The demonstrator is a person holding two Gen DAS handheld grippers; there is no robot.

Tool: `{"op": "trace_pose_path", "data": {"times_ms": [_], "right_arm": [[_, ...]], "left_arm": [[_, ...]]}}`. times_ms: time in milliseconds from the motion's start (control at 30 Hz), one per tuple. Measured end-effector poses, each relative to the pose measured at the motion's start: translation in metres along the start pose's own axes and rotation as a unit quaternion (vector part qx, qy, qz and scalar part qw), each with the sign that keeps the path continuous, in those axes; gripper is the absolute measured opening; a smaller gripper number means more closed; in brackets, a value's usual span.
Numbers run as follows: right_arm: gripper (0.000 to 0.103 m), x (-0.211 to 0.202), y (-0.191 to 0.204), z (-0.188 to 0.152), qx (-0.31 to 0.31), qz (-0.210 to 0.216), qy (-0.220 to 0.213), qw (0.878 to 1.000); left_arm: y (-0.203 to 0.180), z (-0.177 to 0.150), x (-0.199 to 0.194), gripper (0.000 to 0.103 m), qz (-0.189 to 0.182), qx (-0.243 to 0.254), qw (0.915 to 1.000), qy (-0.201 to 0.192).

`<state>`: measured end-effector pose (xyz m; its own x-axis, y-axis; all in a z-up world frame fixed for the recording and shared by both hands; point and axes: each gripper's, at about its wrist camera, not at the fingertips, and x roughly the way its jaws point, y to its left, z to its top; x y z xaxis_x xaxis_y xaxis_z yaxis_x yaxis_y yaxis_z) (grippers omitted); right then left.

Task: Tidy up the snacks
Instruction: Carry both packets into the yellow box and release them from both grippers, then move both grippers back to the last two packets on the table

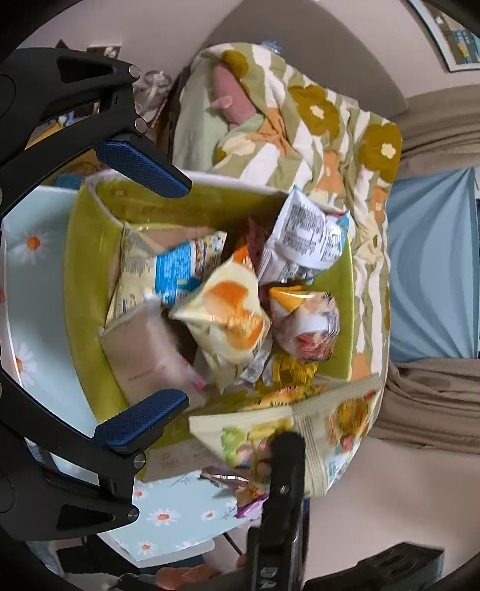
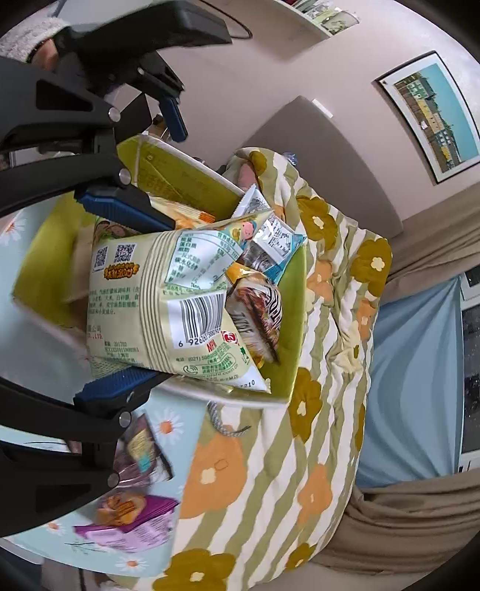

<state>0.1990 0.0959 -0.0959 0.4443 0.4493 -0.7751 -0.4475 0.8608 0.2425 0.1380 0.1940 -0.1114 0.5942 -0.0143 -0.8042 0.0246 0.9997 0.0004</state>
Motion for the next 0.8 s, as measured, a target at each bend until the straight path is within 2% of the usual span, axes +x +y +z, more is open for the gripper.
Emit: {"op": "trace_pose_path", "data": {"times_ms": [133, 200, 233, 333, 533, 800], "right_arm": [[0.072, 0.018, 0.003, 0.01, -0.002, 0.011, 0.008, 1.0], [0.1, 0.022, 0.005, 0.012, -0.006, 0.009, 0.006, 1.0], [0.103, 0.022, 0.006, 0.011, -0.009, 0.005, -0.003, 1.0], [0.103, 0.017, 0.007, 0.007, -0.017, -0.006, -0.027, 0.999], [0.103, 0.007, 0.004, -0.004, -0.016, -0.02, -0.029, 0.999], [0.103, -0.037, 0.004, -0.007, -0.01, -0.034, -0.05, 0.998]], "left_arm": [[0.009, 0.002, 0.0, 0.103, 0.005, -0.006, 1.0, -0.002], [0.012, 0.001, 0.001, 0.103, 0.003, -0.01, 0.9999, 0.0], [0.014, 0.001, 0.003, 0.103, 0.002, -0.012, 0.9999, 0.003], [0.016, -0.002, 0.007, 0.103, 0.001, -0.015, 0.9998, 0.01], [0.014, -0.007, 0.005, 0.103, -0.004, -0.025, 0.9996, 0.014], [0.002, 0.01, -0.027, 0.103, -0.002, -0.022, 0.9997, -0.012]]}}
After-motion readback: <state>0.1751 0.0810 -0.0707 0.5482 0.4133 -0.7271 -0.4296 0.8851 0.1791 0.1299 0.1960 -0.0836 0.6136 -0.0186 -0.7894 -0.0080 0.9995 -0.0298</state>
